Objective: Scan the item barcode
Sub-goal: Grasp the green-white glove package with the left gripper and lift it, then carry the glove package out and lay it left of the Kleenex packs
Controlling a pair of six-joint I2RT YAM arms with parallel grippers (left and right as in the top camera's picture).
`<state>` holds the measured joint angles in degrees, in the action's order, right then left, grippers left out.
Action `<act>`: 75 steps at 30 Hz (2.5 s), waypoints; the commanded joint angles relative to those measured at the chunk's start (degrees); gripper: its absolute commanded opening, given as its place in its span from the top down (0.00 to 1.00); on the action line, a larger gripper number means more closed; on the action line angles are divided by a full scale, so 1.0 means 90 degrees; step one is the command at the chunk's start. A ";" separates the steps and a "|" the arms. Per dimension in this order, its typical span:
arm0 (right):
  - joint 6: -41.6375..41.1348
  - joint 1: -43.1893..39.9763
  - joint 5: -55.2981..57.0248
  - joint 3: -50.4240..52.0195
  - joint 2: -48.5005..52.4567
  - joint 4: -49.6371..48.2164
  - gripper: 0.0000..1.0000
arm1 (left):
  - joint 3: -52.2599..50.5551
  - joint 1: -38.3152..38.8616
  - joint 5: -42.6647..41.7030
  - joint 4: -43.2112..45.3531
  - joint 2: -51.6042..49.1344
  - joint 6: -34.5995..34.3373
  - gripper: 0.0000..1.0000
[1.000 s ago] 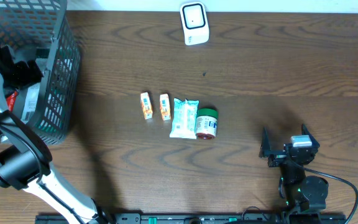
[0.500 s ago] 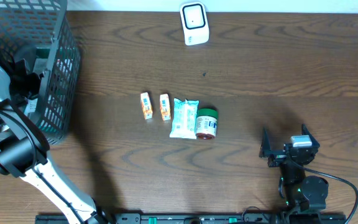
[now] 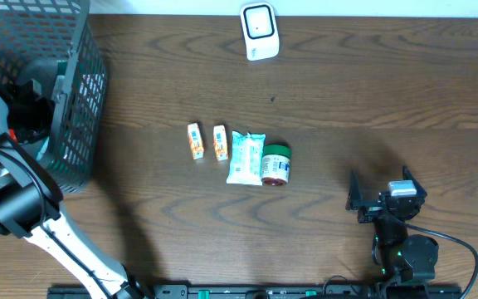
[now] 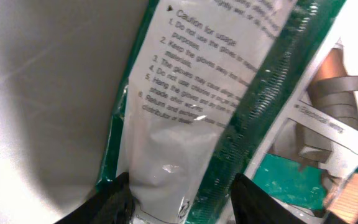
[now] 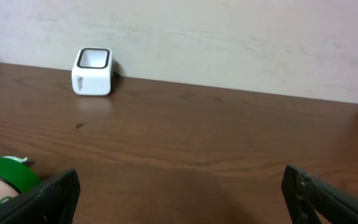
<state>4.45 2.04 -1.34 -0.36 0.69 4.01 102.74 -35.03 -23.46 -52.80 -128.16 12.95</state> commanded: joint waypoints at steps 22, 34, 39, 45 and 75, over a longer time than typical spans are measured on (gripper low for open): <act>0.0036 -0.0068 -0.0024 0.0005 -0.0022 0.0022 0.01 | 0.0219 -0.0619 -0.2489 -0.0075 0.0588 -0.0129 0.93; 0.0036 -0.0068 -0.0024 0.0005 -0.0022 0.0024 0.01 | 0.0291 -0.0631 -0.0928 0.0610 0.2909 -0.1484 0.93; 0.0036 -0.0068 -0.0024 0.0005 -0.0022 0.0024 0.01 | 0.0291 -0.0629 -0.0287 0.0850 0.4022 -0.2157 0.93; 0.0036 -0.0068 -0.0024 0.0005 -0.0022 0.0024 0.01 | 0.0289 -0.0393 -0.0393 0.0338 0.5382 -0.2742 0.93; 0.0036 -0.0068 -0.0024 0.0005 -0.0022 0.0022 0.01 | -0.4058 0.4044 0.2822 0.0913 0.5914 -0.4240 0.93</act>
<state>4.45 2.04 -1.34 -0.36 0.69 4.01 68.23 1.28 -3.16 -45.93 -74.11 -23.83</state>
